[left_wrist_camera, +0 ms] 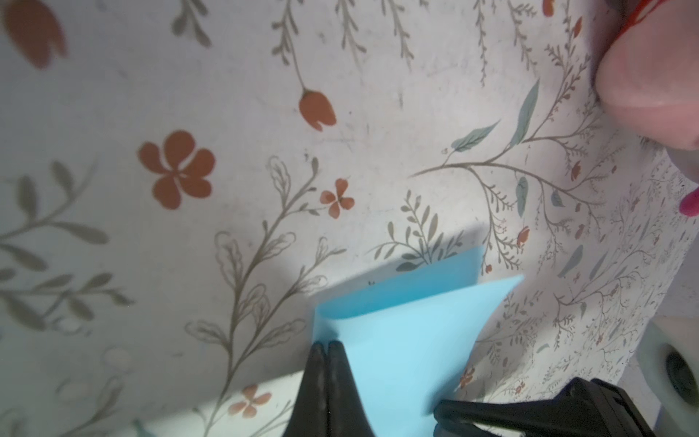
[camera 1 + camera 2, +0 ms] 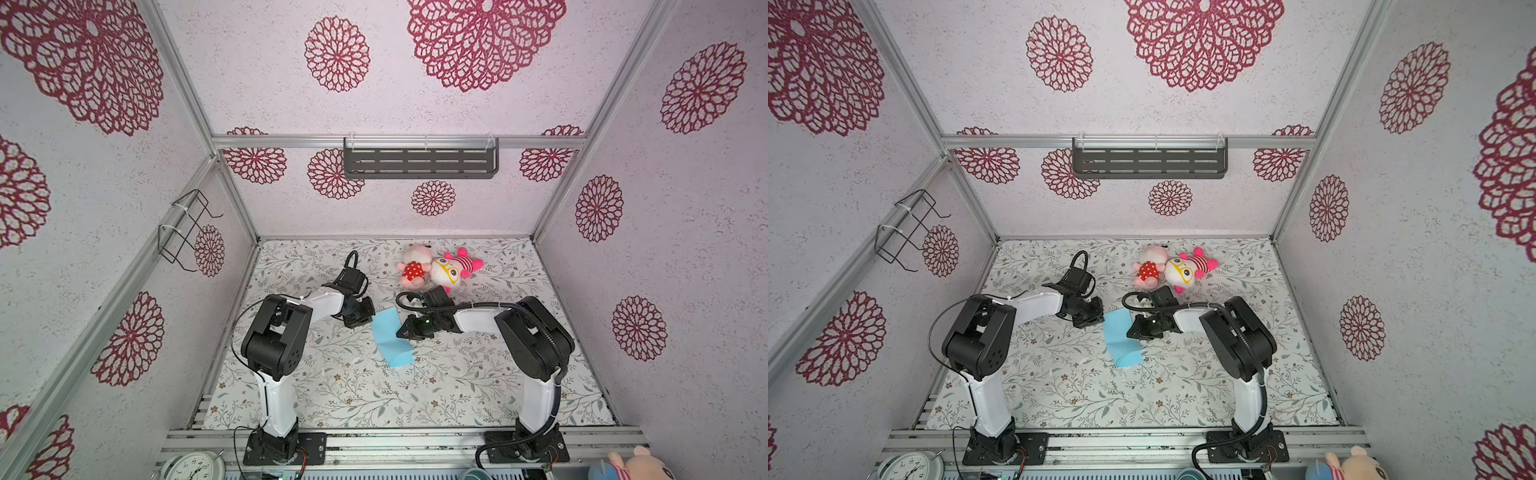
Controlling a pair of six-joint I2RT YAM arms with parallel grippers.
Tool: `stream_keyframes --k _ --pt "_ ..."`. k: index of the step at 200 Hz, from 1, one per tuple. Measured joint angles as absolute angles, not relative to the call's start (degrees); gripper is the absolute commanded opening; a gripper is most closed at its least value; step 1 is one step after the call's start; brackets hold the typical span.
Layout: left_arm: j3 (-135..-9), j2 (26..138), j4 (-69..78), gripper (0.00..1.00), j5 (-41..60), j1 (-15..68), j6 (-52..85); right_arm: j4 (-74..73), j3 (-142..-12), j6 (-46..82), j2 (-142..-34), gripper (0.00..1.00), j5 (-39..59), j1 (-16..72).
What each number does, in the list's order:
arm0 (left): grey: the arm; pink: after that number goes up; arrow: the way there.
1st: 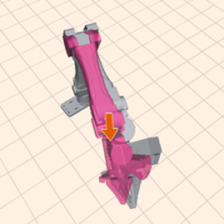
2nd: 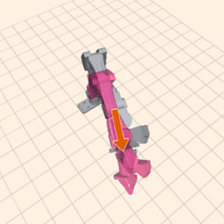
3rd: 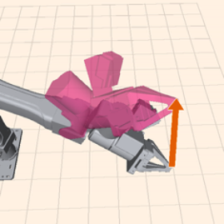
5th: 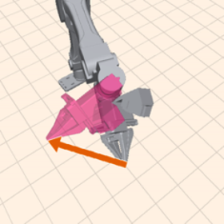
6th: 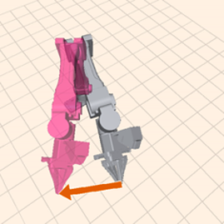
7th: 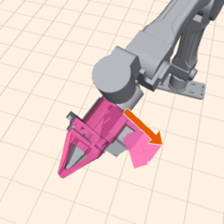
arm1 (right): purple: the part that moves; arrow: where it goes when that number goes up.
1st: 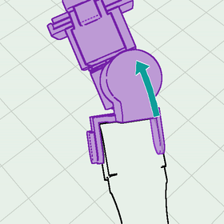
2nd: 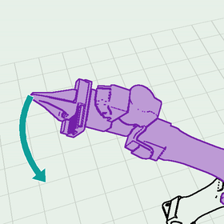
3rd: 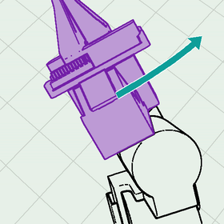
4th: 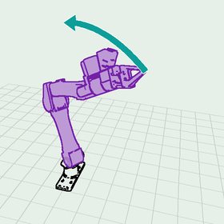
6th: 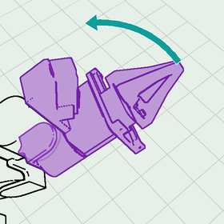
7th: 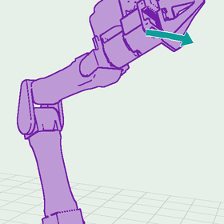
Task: Fold a paper plane with a square sheet of paper (pick it up from the middle)
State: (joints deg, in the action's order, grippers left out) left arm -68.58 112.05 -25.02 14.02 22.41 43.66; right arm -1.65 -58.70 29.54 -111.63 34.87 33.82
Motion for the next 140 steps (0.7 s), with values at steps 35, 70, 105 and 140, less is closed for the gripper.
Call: stream_keyframes --k 35,70,105,140 --pt "-70.87 112.66 -27.22 0.0 10.61 22.2 42.63 -1.89 -58.57 29.54 -111.61 0.15 34.87 33.82" --pt "-70.08 108.2 -28.49 0.0 10.48 21.96 43.51 -1.98 -58.48 29.54 -111.53 0.15 34.68 33.89" --pt "-61.47 97.6 -22.02 0.0 16.58 24.88 50.09 -2.07 -58.46 29.54 -111.5 0.15 34.57 33.93" --pt "-55.22 96.9 -18.15 0.0 20.58 30.44 55.86 -2.37 -58.24 29.54 -111.39 0.15 34.48 33.95"
